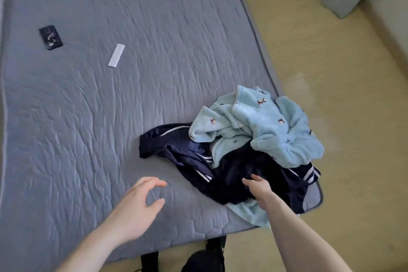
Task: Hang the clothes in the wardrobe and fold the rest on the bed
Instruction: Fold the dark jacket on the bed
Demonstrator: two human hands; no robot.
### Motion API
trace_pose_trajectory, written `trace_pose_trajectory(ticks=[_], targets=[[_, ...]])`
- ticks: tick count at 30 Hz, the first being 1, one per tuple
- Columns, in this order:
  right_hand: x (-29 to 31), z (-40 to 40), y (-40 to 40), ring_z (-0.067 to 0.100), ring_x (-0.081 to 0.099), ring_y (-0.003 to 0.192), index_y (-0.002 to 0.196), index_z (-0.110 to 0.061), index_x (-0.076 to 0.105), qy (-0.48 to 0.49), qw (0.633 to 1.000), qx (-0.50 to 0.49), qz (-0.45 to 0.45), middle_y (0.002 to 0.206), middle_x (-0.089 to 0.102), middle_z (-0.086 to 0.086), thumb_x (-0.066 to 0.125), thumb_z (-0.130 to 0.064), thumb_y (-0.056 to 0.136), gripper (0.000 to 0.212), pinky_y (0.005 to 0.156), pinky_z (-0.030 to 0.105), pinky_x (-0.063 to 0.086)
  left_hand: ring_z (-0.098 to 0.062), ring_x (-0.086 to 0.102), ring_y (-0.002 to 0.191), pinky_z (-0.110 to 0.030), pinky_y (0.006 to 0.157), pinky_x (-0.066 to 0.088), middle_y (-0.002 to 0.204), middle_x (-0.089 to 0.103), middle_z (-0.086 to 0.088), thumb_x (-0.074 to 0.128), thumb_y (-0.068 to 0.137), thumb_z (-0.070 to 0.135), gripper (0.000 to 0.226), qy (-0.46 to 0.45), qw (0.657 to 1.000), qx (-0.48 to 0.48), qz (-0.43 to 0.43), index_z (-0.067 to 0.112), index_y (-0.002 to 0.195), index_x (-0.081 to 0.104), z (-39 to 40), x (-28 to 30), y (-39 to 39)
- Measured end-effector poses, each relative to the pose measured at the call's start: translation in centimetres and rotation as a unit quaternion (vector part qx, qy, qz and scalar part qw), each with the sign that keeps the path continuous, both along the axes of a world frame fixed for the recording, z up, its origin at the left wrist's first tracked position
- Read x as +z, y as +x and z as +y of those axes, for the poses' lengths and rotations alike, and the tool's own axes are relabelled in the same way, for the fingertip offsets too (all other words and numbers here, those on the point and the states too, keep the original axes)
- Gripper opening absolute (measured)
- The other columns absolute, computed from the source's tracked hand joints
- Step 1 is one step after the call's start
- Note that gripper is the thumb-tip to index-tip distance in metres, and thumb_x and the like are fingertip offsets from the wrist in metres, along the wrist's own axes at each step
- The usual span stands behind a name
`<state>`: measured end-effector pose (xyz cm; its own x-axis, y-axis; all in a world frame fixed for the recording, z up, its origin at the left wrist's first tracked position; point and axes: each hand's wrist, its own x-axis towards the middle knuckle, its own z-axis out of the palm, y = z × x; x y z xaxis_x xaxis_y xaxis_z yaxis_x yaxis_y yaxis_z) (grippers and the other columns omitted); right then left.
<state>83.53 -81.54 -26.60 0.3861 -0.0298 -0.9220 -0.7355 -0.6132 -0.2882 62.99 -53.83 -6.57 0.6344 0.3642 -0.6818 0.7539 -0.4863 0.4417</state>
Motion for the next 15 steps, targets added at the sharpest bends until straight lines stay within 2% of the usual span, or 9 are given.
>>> trace_pose_trajectory(ticks=[2, 3, 5, 7, 9, 12, 15], targets=[[-0.9, 0.2, 0.6, 0.031, 0.061, 0.126, 0.147, -0.008, 0.053, -0.02, 0.999, 0.024, -0.016, 0.141, 0.062, 0.014, 0.076, -0.021, 0.094, 0.06, 0.105, 0.036, 0.046, 0.008, 0.039, 0.126, -0.018, 0.103, 0.029, 0.136, 0.039, 0.034, 0.056, 0.103, 0.032, 0.031, 0.0, 1.0, 0.01, 0.0, 0.043, 0.132, 0.053, -0.5, -0.5, 0.0], [-1.0, 0.1, 0.6, 0.029, 0.066, 0.115, 0.14, -0.009, 0.062, -0.036, 0.997, 0.049, -0.04, 0.133, 0.067, 0.013, 0.076, -0.02, 0.093, 0.05, 0.101, 0.034, 0.05, 0.008, 0.038, 0.127, -0.019, 0.105, 0.029, 0.137, 0.039, 0.034, 0.056, 0.103, 0.032, 0.032, -0.003, 1.0, 0.013, 0.003, 0.043, 0.133, 0.052, -0.8, -0.5, -0.2], [-0.2, -0.1, 0.1, 0.02, 0.069, 0.087, 0.119, -0.015, 0.076, -0.049, 0.993, 0.05, -0.098, 0.106, 0.076, 0.005, 0.072, -0.014, 0.093, 0.026, 0.084, 0.03, 0.054, 0.008, 0.036, 0.127, -0.02, 0.107, 0.03, 0.137, 0.038, 0.034, 0.056, 0.103, 0.032, 0.032, -0.011, 1.0, 0.016, 0.006, 0.042, 0.133, 0.052, -1.4, 0.0, -0.8], [2.0, -0.2, -0.8, 0.016, 0.063, 0.071, 0.106, -0.015, 0.075, -0.014, 0.992, 0.008, -0.122, 0.085, 0.072, 0.0, 0.067, -0.011, 0.093, 0.016, 0.071, 0.028, 0.05, 0.008, 0.036, 0.127, -0.021, 0.109, 0.03, 0.137, 0.039, 0.032, 0.055, 0.103, 0.032, 0.032, -0.018, 1.0, 0.015, 0.009, 0.042, 0.133, 0.052, -2.0, 1.0, -1.4], [5.4, -0.2, -2.1, 0.018, 0.053, 0.064, 0.098, -0.012, 0.066, 0.049, 0.991, -0.033, -0.117, 0.077, 0.062, 0.001, 0.064, -0.009, 0.095, 0.005, 0.063, 0.031, 0.045, 0.007, 0.037, 0.128, -0.021, 0.108, 0.03, 0.137, 0.04, 0.032, 0.054, 0.104, 0.031, 0.031, -0.026, 1.0, 0.008, 0.011, 0.043, 0.132, 0.052, -2.5, 2.4, -2.2], [12.7, -0.2, -4.8, 0.023, 0.043, 0.068, 0.086, -0.016, 0.054, 0.146, 0.978, -0.062, -0.134, 0.073, 0.048, 0.005, 0.059, -0.006, 0.098, 0.017, 0.059, 0.035, 0.037, 0.001, 0.043, 0.131, -0.022, 0.104, 0.033, 0.137, 0.042, 0.029, 0.05, 0.105, 0.025, 0.032, -0.026, 0.999, -0.018, 0.007, 0.042, 0.132, 0.053, -3.1, 4.9, -3.3], [21.4, 0.2, -8.1, 0.02, 0.04, 0.065, 0.082, -0.02, 0.052, 0.246, 0.954, -0.056, -0.164, 0.069, 0.045, 0.0, 0.057, -0.004, 0.1, 0.025, 0.058, 0.03, 0.034, -0.006, 0.052, 0.126, -0.025, 0.101, 0.039, 0.137, 0.044, 0.025, 0.052, 0.102, 0.026, 0.035, -0.027, 0.998, -0.054, -0.003, 0.042, 0.133, 0.052, -3.7, 7.8, -4.3]])
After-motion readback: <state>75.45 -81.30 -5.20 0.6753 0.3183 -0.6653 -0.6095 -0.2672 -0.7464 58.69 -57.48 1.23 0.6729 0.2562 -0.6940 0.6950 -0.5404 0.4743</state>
